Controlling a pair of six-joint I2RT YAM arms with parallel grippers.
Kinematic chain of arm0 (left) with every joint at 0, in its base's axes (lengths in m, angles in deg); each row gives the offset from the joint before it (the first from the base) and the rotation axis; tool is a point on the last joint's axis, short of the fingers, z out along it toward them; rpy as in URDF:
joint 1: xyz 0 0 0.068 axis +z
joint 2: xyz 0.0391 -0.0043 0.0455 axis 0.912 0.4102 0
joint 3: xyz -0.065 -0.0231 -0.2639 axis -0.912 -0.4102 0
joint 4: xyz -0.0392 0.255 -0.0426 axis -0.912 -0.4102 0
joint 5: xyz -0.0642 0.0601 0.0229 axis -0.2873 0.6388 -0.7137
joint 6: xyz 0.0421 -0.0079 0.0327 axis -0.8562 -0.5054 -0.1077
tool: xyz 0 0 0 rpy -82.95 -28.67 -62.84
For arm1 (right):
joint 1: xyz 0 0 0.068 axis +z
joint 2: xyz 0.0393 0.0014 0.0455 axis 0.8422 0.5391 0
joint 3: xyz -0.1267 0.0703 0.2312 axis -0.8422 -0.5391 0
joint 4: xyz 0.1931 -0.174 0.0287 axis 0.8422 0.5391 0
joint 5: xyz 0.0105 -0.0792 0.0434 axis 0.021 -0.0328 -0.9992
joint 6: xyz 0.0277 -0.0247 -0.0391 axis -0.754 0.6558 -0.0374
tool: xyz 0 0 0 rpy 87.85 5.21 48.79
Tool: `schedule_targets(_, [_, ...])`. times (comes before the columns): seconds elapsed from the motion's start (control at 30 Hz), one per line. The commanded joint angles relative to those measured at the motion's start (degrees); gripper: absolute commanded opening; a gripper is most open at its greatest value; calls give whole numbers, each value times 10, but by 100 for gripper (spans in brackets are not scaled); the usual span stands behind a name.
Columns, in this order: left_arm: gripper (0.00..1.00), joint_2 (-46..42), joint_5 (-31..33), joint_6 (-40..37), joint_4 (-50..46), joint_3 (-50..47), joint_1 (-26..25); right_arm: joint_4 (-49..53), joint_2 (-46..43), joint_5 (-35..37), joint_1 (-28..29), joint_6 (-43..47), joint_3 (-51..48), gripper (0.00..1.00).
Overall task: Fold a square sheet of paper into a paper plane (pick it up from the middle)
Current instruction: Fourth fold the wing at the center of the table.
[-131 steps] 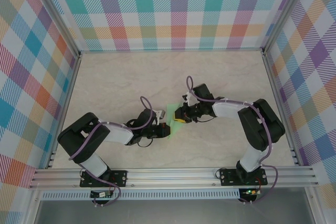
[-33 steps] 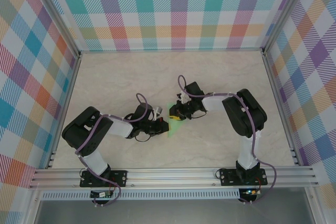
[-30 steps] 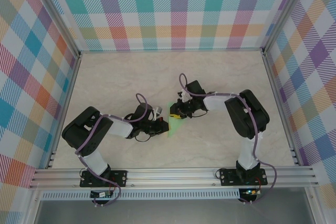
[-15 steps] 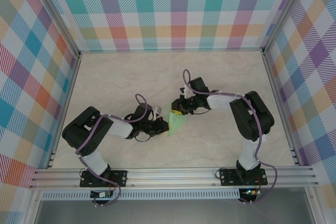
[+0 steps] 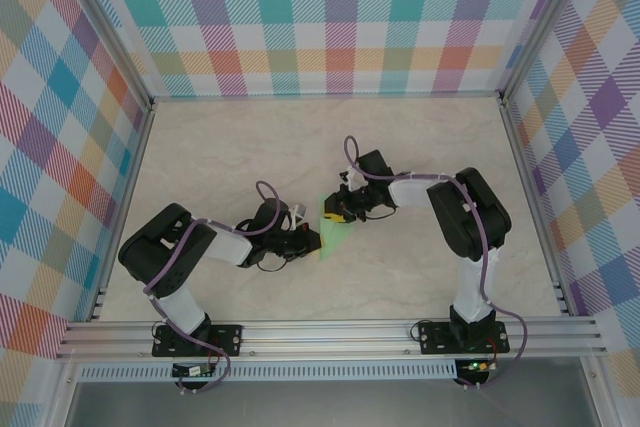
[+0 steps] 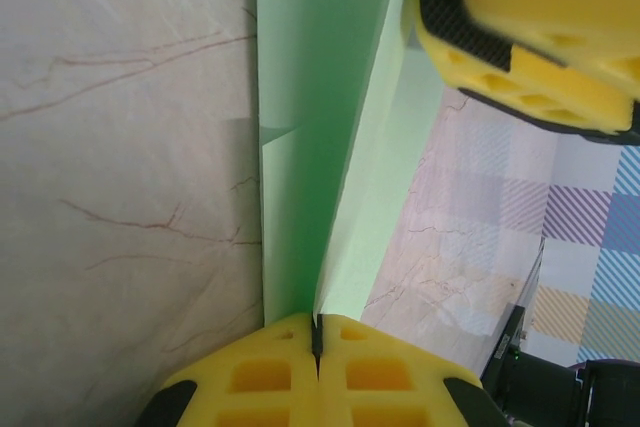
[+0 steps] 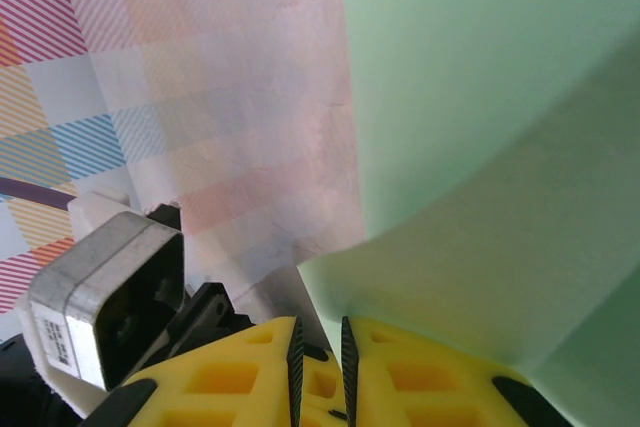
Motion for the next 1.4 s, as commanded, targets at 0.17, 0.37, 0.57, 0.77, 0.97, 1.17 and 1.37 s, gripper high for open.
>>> schedule_targets(0.17, [0, 27, 54, 8, -48, -15, 1, 14, 24, -11, 4, 11, 21, 21])
schedule_targets(0.37, [0, 28, 54, 8, -51, -14, 1, 16, 32, -11, 4, 15, 27, 21])
schedule_targets(0.57, [0, 32, 53, 8, -50, -13, 1, 18, 36, -12, 4, 16, 30, 21])
schedule_targets(0.77, [0, 30, 61, 21, -37, -21, 1, 22, 39, -22, 4, 22, 35, 22])
schedule_targets(0.97, [0, 28, 71, 29, -25, -28, 1, 18, 43, -39, 4, 24, 40, 24])
schedule_targets(1.17, [0, 27, 78, 33, -19, -35, 1, 34, 52, -47, 5, 37, 52, 24])
schedule_targets(1.37, [0, 25, 78, 32, -19, -38, 1, 50, 62, -40, 6, 43, 60, 24])
